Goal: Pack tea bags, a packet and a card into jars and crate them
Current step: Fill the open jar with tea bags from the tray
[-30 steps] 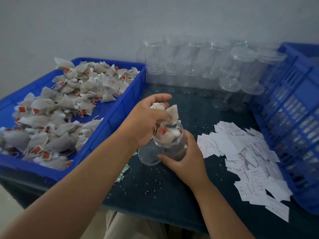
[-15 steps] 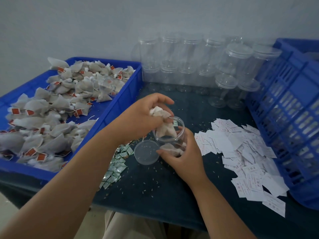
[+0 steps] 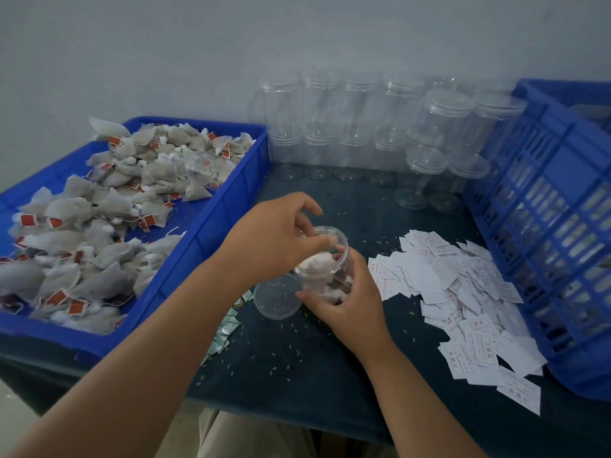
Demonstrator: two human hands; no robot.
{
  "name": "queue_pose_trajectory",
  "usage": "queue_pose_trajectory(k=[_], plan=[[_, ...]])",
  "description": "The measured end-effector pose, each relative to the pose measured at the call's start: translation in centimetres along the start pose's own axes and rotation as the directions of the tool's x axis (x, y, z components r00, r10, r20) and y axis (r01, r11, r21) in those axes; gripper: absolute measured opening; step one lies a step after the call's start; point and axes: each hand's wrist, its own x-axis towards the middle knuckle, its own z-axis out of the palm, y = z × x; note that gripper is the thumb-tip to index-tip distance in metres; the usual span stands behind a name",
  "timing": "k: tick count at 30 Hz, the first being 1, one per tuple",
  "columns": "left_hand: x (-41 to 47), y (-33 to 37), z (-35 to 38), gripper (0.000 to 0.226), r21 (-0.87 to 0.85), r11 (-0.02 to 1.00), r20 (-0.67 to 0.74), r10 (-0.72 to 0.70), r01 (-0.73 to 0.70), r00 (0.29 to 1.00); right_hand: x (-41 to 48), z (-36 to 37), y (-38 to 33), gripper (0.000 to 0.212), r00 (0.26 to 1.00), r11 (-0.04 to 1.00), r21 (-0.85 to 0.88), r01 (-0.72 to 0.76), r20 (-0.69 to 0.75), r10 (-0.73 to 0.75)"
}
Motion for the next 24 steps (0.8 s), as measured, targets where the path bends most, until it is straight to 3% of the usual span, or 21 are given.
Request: queue_pose_trajectory(k=[2, 5, 7, 10, 13, 16, 18, 20, 22, 24], plan=[[-0.4, 0.0, -0.1, 0.021, 0.051, 0.998, 0.029, 0.032, -0.034, 0.999, 0.1, 0.0, 0.2, 0.080, 1.000, 1.000, 0.002, 0.005, 0.013, -0.005], [-0.9, 0.6, -0.1, 0.037, 0.247, 0.955, 0.242, 0.106, -0.167, 0.964, 0.2, -0.2, 0.5, 0.082, 1.000, 1.000, -0.004, 0.013, -0.002, -0.013], [-1.4, 0.6, -0.6, 0.035, 0.141, 0.974, 0.281, 0.130, -0.175, 0.951, 0.1, -0.3, 0.6, 0.083, 1.000, 1.000, 0.008, 0.020, -0.003, -0.020], [-1.5, -0.8, -3.5, 0.018, -0.044, 0.991, -0.012, 0.129, -0.130, 0.992, 0.0, -0.4, 0.3, 0.078, 0.999, 0.999, 0.008, 0.041, 0.008, -0.041], [-0.4, -5.2, -7.7, 0.015, 0.026, 0.998, -0.193, -0.054, 0.061, 0.980, -0.1, -0.4, 0.0, 0.074, 0.998, 0.998, -0.027, 0.057, 0.015, -0.056], [0.3, -11.2, -10.9, 0.023, 0.312, 0.881, -0.095, -0.345, 0.357, 0.934, -0.3, -0.2, -0.1, 0.076, 0.997, 0.996, -0.053, 0.072, 0.033, -0.070], [-0.2, -14.7, -10.8, 0.027, 0.596, 0.726, 0.097, -0.489, 0.343, 0.867, -0.4, -0.1, -0.2, 0.076, 0.996, 0.995, -0.049, 0.087, 0.039, -0.085], [-1.0, -17.3, -9.7, 0.030, 0.644, 0.687, 0.206, -0.580, 0.337, 0.788, -0.4, 0.1, -0.3, 0.076, 0.995, 0.995, -0.037, 0.093, 0.043, -0.091], [-1.5, -18.7, -8.5, 0.013, 0.582, 0.724, 0.208, -0.574, 0.371, 0.792, -0.4, 0.1, -0.2, 0.077, 0.995, 0.996, -0.022, 0.087, 0.040, -0.086], [-1.3, -19.3, -8.5, 0.018, 0.596, 0.726, 0.139, -0.513, 0.342, 0.847, -0.3, 0.1, -0.1, 0.079, 0.996, 0.996, -0.015, 0.086, 0.035, -0.085]])
